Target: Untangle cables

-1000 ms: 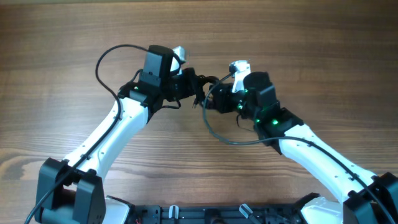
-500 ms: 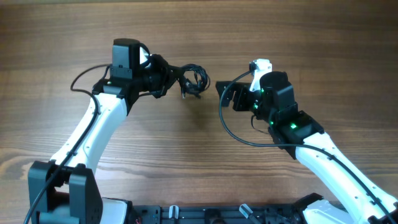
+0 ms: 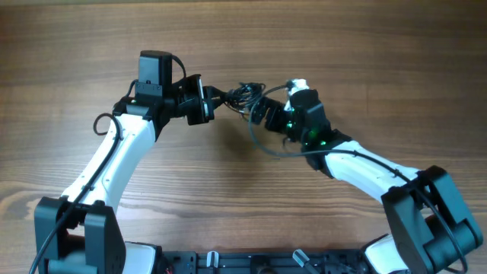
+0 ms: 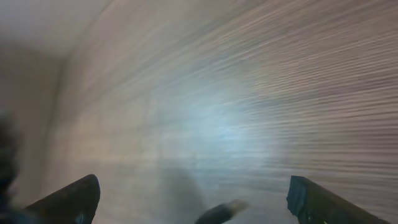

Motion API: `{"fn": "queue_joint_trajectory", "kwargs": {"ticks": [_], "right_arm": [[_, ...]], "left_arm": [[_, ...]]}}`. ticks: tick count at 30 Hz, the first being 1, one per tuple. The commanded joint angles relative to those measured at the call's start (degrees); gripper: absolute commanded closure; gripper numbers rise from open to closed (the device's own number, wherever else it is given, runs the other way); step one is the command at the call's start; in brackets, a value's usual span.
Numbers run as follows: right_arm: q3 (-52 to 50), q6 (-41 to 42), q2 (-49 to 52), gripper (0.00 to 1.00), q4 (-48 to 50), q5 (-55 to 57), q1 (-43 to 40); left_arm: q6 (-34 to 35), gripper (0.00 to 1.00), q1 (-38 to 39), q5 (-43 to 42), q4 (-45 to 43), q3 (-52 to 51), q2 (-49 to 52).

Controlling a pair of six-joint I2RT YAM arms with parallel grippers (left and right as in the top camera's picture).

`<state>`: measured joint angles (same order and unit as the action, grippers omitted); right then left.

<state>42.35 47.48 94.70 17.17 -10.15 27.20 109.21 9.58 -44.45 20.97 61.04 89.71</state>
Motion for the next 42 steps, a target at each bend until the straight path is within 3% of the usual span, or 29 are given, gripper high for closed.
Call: {"fn": "queue_joint_trajectory", "kwargs": {"ticks": [1,5,7,8,10,11,14,15,20,22,27,29,30,31,33,34,36,39,42], "right_arm": [[0.11,5.66,-0.81,0.03,-5.95,2.78,-5.55],[0.11,3.56,-3.85,0.05,-17.35,-3.10,-14.97],[0.13,-3.08,-5.92,0.02,-17.31,-11.85,-17.68],[0.13,-7.43,-6.69,0.01,-16.02,-17.00,-17.99],[0.13,-14.95,-8.00,0.01,-11.80,-30.10,-18.03],[0.13,-12.94,-8.04,0.01,-7.56,-39.52,-18.01],[0.13,-6.47,-7.91,0.01,-1.79,-44.41,-18.01],[0.13,-3.37,-7.91,0.01,2.43,-46.10,-18.01],[0.11,-2.91,-7.91,0.03,6.32,-48.65,-17.64],[0.11,-5.70,-7.91,0.10,5.92,-48.57,-16.46],[0.11,-10.84,-7.91,0.22,-0.74,-38.86,-13.11],[0.11,-11.91,-7.91,0.34,-1.22,-38.71,-12.35],[0.11,-11.19,-7.91,0.50,-0.24,-38.73,-12.15],[0.11,-10.58,-7.91,0.75,0.96,-38.69,-12.15],[0.11,-7.80,-7.91,0.94,2.99,-37.55,-12.15],[0.11,-1.62,-7.91,0.95,2.67,-31.89,-12.15],[0.11,6.58,-7.91,0.95,2.49,-25.09,-12.15],[0.11,16.17,-7.91,0.95,2.54,-17.64,-12.09],[0.11,18.29,-7.91,0.95,2.56,-15.15,-11.15]], "left_arm": [[-0.04,0.96,-0.52,-5.07,-0.22,0.37,-0.57],[-2.93,0.96,-2.45,-5.05,-2.08,0.37,-0.57],[-4.15,0.96,-3.28,-4.92,-2.69,0.37,-0.57],[-8.04,0.96,-3.39,-4.09,-3.85,0.37,-0.57],[-20.94,0.96,-3.32,-1.44,-6.01,0.37,-0.57],[-34.25,0.96,-3.32,1.33,-6.67,0.37,-0.57],[-53.37,0.96,-3.23,2.10,-6.62,0.37,-0.57],[-66.90,0.96,-2.56,1.38,-6.29,0.37,-0.57],[-89.35,0.96,0.98,-6.25,-6.62,0.37,-0.57],[-94.20,0.96,2.67,-7.89,-6.67,0.37,-0.57],[-95.73,0.96,4.02,-15.61,-10.56,0.37,-0.57],[-95.47,0.96,4.02,-17.75,-12.37,0.37,-0.57],[-95.30,0.96,4.09,-17.73,-12.33,0.37,-0.57],[-95.32,0.96,4.09,-17.62,-11.91,0.37,-0.57],[-95.25,0.85,4.02,-15.06,-10.97,0.37,-0.57],[-92.87,0.58,3.96,-10.10,-9.92,0.37,-0.57],[-81.79,0.41,3.26,-0.33,-9.57,0.37,-0.57],[-64.70,0.34,2.95,7.06,-9.42,0.37,-0.57],[-58.29,0.33,3.82,7.06,-9.38,0.37,-0.57]]}}
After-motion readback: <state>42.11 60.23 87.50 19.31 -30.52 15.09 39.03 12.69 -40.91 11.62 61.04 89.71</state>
